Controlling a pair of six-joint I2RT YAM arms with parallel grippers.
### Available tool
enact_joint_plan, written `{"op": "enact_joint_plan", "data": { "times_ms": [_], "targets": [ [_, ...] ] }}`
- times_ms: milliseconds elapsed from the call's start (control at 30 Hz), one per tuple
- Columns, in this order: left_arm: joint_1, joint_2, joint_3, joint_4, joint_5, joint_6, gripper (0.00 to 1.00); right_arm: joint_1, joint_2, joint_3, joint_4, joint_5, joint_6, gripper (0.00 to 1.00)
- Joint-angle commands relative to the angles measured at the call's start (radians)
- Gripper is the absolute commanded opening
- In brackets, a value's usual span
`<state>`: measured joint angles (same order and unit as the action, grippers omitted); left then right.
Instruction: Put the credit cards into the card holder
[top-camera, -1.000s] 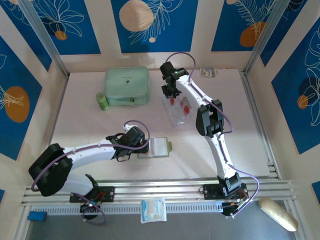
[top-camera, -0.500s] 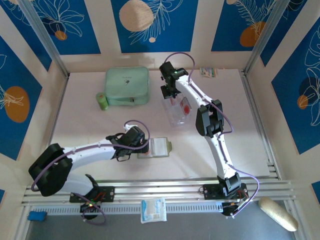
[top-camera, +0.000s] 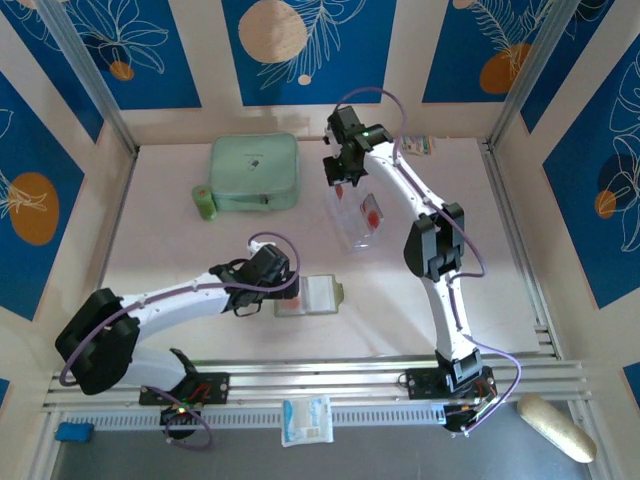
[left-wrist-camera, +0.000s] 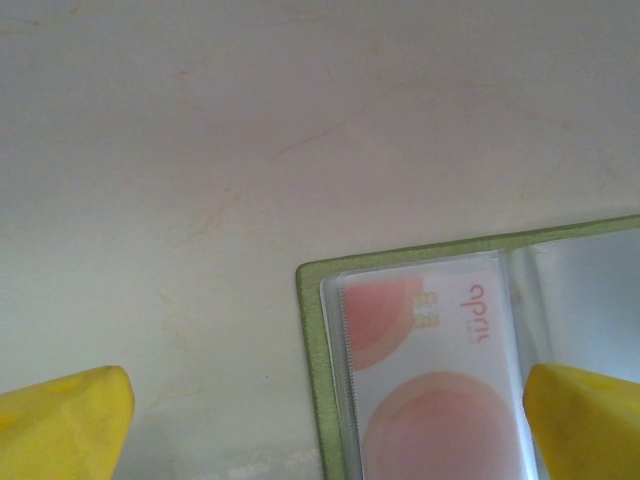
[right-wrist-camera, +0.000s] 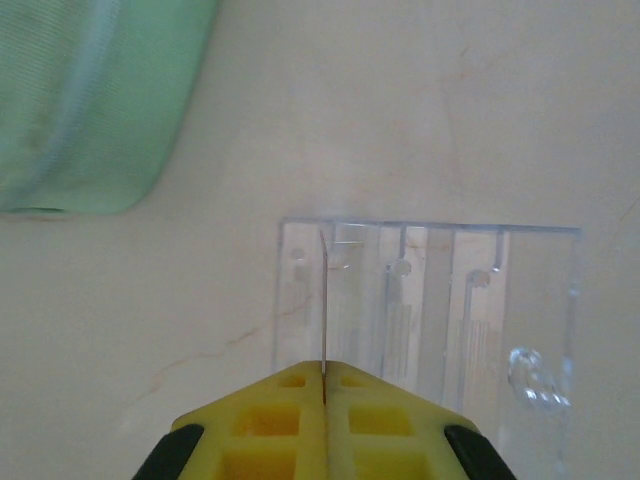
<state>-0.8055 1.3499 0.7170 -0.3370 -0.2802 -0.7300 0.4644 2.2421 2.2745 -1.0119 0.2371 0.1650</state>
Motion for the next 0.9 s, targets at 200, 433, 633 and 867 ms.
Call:
{"op": "enact_joint_plan", "data": {
  "times_ms": [200,433,633,867],
  "targets": [
    [0.015,-0.041,0.029,-0.076,-0.01,0.032,1.0,0.017,-0.373,-0.424,0.265,-0.272,0.191,0.0],
    [0.015,-0.038,0.018,-0.092,-0.02,0.036,1.0,0.036,-0.667,-1.007,0.736,-0.469,0.46,0.0],
    [0.015,-0.021,0.007,-0.089,-0.01,0.035,1.0,0.118,-0.792,-1.385,1.101,-0.445,0.663,0.0],
    [0.012,0.019,0.001,-0.083,0.0,0.03,1.0,0.239,-0.812,-1.632,1.355,-0.3,0.775,0.0]
  ]
}}
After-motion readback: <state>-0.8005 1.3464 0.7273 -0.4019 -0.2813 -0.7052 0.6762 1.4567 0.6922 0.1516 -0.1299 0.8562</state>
